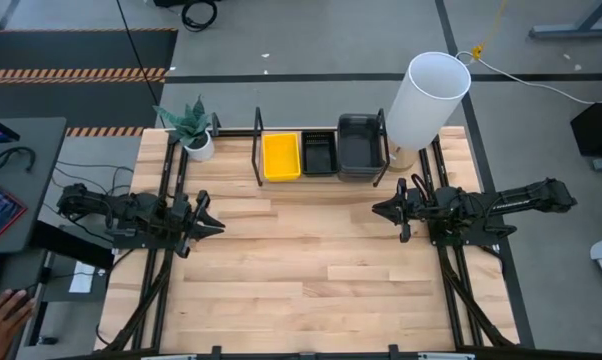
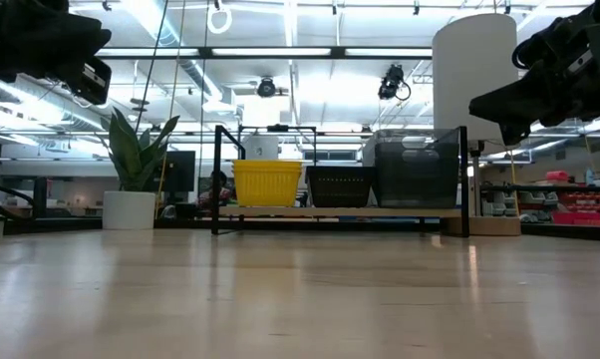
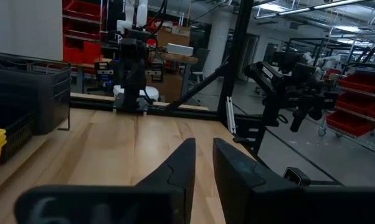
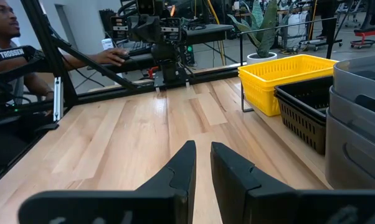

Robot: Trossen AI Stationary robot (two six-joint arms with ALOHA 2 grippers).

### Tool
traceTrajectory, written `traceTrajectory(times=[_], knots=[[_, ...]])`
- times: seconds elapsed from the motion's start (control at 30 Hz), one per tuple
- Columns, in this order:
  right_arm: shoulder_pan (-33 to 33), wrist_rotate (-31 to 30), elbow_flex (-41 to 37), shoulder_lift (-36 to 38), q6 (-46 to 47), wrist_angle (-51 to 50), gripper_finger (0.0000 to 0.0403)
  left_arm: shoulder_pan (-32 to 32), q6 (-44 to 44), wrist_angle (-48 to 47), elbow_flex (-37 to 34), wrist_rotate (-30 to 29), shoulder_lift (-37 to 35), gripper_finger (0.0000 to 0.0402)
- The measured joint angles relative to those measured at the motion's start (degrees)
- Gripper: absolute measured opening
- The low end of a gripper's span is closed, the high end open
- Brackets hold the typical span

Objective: Stack baskets on shelf by color
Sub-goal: Return to Home Position

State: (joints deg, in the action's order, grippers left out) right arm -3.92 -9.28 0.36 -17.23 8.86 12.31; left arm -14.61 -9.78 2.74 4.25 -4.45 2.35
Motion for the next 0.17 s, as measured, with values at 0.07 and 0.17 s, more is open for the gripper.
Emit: traceTrajectory(times=[0.07,0.17], knots=[[0.0,0.0,0.0,0.0,0.0,0.0,0.0055,0.0,0.0,0.0,0.0,0.0,0.0,0.0064],[0.0,0.0,0.0,0.0,0.0,0.0,0.0055,0.0,0.0,0.0,0.0,0.0,0.0,0.0061]])
